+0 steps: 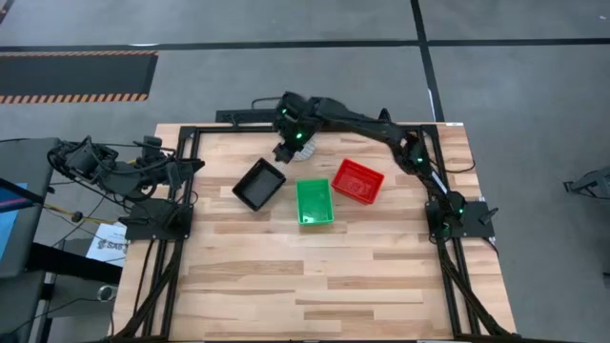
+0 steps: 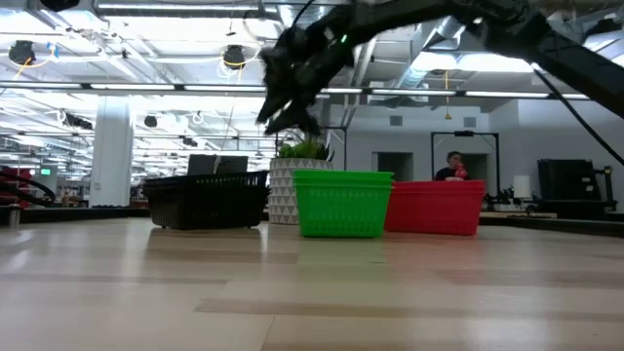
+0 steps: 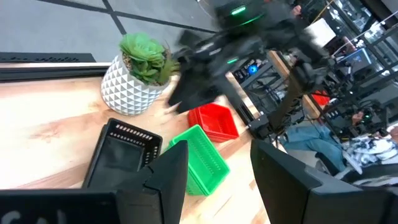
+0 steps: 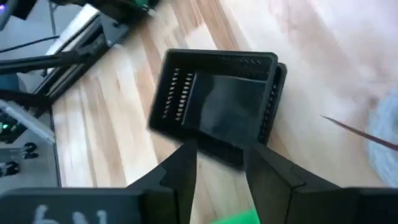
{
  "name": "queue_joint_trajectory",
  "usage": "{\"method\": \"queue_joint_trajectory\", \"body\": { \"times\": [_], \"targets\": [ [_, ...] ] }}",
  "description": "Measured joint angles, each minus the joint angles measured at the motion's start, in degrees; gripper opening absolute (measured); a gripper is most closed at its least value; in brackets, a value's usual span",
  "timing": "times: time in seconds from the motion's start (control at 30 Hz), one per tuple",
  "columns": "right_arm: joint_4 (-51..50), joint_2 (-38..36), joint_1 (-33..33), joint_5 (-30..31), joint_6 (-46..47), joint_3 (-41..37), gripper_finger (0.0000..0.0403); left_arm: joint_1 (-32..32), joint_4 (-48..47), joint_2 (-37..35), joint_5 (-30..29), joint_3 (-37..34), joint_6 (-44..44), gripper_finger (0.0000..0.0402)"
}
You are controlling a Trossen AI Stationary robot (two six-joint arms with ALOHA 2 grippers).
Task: Stack baskets by color
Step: Stack the bottom black bin on the top black bin
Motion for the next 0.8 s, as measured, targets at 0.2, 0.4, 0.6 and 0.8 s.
{"method": "queue_joint_trajectory", "body": {
  "times": [0.2,0.4,0.6,0.8],
  "targets": [
    [-4.6,-10.3,0.1,0.0,-1.3,0.1,0.0160,0.0,0.0,0.0,-1.8,0.0,0.2,0.0162],
    [-6.3,-22.4,1.4,6.7,-2.4,0.2,0.0149,0.0,1.2,0.4,-5.8,-0.7,0.2,0.0162],
    [-6.8,-30.3,5.0,10.4,-1.2,0.0,0.0136,1.2,3.7,5.0,-7.7,-7.6,-5.5,0.0162],
    [-10.2,-39.2,9.7,12.8,0.2,0.2,0.0129,6.4,18.2,13.6,-3.2,-14.5,-2.3,0.0162]
  ]
}}
